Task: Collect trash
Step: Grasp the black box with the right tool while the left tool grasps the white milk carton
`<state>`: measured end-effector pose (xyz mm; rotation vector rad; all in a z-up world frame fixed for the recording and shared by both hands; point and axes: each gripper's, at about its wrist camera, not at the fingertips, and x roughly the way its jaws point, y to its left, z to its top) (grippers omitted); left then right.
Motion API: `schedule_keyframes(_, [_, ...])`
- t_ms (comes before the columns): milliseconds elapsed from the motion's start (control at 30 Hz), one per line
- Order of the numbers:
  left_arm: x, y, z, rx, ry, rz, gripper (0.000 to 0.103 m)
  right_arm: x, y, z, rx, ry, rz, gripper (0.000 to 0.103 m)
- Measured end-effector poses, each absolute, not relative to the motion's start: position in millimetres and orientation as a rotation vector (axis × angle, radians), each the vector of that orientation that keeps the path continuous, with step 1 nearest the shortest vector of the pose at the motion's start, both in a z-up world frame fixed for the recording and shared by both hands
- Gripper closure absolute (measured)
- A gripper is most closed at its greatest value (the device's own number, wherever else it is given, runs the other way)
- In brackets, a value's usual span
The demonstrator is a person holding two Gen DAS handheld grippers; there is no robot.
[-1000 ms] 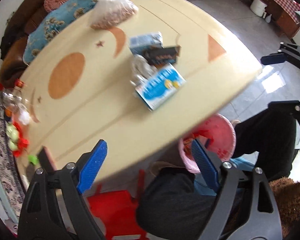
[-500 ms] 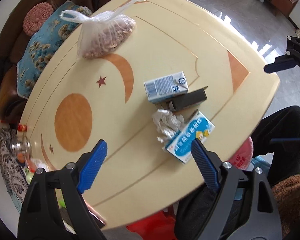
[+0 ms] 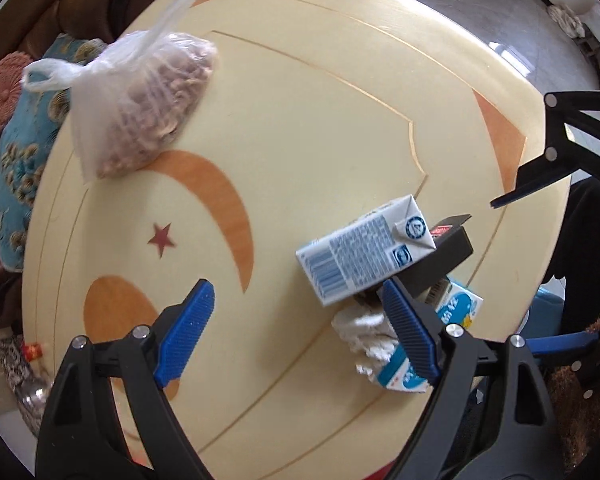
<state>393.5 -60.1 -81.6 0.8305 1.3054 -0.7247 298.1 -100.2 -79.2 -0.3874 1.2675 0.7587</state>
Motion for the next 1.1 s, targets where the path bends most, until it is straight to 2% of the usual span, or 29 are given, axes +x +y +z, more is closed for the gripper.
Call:
schedule_keyframes(167, [409.3, -69.2, -103.2, 0.822, 1.327, -0.755, 0.018, 310.0, -96.4, -97.2, -0.401, 1.294, 0.765, 0.016])
schedule_keyframes(367, [423.0, -76.7, -92.5, 0.656, 1.413, -0.791, 0.018, 318.7, -97.9, -110.8, -0.383, 1.301, 0.757, 0.015])
schedule_keyframes(567, [427.6, -74.3, -105.2, 0.548, 1.546, -0.734, 0.018, 315.7, -97.5, -116.7, -0.388, 1.272, 0.757, 0.015])
schedule_keyframes(700, [418.9, -77.2, -110.0, 0.536, 1.557, -0.723, 0.018, 315.1, -99.0, -125.4, -0.389, 1.266, 0.744, 0.016])
schedule_keyframes(733, [417.3, -77.9, -111.4, 0.524, 1.569, -0.725, 0.018, 314.6, -99.7, -126.9, -0.395, 1.255, 0.733, 0.016])
schedule_keyframes(833, [414.9, -79.0, -113.9, 0.518, 1.578, -0.712, 0.018, 313.9, -102.4, -130.9, -0.39, 1.247, 0.736, 0.032])
schedule_keyframes(933, [414.4, -80.6, -113.5, 0.505, 1.597, -0.683, 0.018, 314.5, -103.8, -132.5, -0.388, 1.241, 0.736, 0.037])
schedule_keyframes(1100, [424.6, -81.0, -115.5, 0.417, 1.636, -0.694, 0.018, 314.4, -108.9, -132.2, -0.367, 1.216, 0.755, 0.038])
